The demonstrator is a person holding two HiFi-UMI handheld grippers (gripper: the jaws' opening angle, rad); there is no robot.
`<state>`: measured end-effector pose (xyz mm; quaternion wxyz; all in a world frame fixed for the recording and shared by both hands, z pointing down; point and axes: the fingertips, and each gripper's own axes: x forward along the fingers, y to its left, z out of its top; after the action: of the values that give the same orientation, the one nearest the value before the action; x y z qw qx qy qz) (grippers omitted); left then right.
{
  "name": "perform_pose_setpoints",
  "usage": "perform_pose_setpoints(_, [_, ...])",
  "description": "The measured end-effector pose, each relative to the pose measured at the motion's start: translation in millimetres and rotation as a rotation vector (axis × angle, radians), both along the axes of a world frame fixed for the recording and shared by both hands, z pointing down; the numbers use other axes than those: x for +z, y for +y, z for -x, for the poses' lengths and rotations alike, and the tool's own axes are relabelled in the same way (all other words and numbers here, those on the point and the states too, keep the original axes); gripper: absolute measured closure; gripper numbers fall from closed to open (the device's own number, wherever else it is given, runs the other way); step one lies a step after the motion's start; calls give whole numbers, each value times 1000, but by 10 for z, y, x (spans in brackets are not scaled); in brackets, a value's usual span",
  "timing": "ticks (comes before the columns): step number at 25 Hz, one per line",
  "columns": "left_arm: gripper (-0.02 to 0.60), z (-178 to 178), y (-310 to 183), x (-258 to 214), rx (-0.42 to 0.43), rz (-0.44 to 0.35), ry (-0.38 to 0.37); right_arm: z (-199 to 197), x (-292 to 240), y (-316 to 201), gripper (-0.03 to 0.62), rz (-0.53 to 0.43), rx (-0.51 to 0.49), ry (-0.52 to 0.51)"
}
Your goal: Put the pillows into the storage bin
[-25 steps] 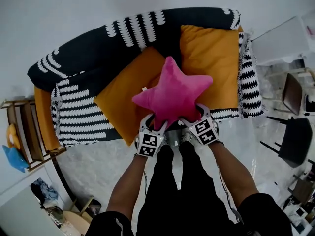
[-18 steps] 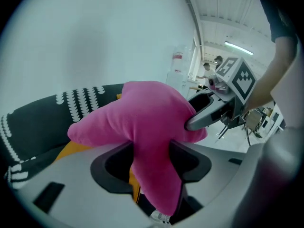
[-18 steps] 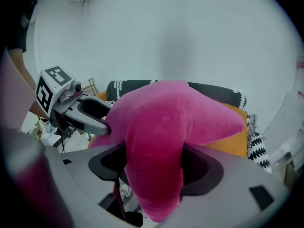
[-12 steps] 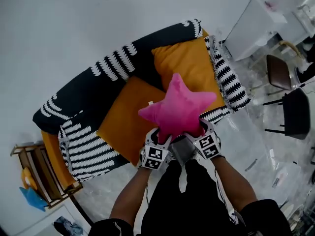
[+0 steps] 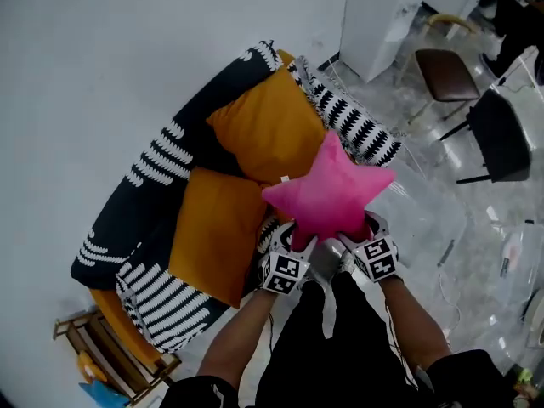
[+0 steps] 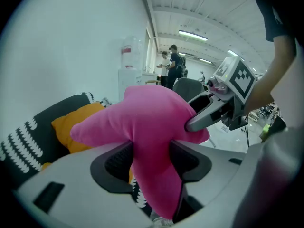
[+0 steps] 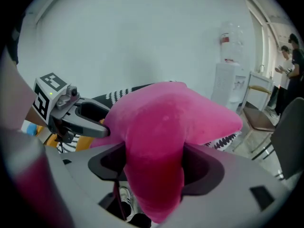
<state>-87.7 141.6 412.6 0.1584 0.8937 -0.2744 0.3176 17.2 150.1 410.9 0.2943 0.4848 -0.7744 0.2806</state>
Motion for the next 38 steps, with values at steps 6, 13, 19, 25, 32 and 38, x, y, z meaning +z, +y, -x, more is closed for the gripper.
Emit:
perform_pose_setpoints(6, [327, -1029, 184, 59, 164, 23, 8, -1002, 59, 366, 224, 25, 167, 6])
perform_pose_setpoints(13, [324, -2072, 488, 215, 323, 45, -21, -1983, 226, 835, 218, 56, 331, -28])
perform_pose_setpoints(19, [322, -2789, 733, 312, 428, 82, -26, -2676, 335, 1193, 210, 71, 433, -20])
perform_pose_setpoints(25, [325, -3267, 989, 569, 527, 106, -73, -3105, 620, 1524, 209, 93, 519, -65])
perform_pose_setpoints(32, [325, -3774, 1140, 1051, 596, 157, -121, -3566, 1101, 1725, 204, 143, 578, -117])
perform_pose_setpoints(38, [325, -4165, 1174, 1531, 658, 179, -166, -3886, 1643, 1829, 198, 197, 650, -185])
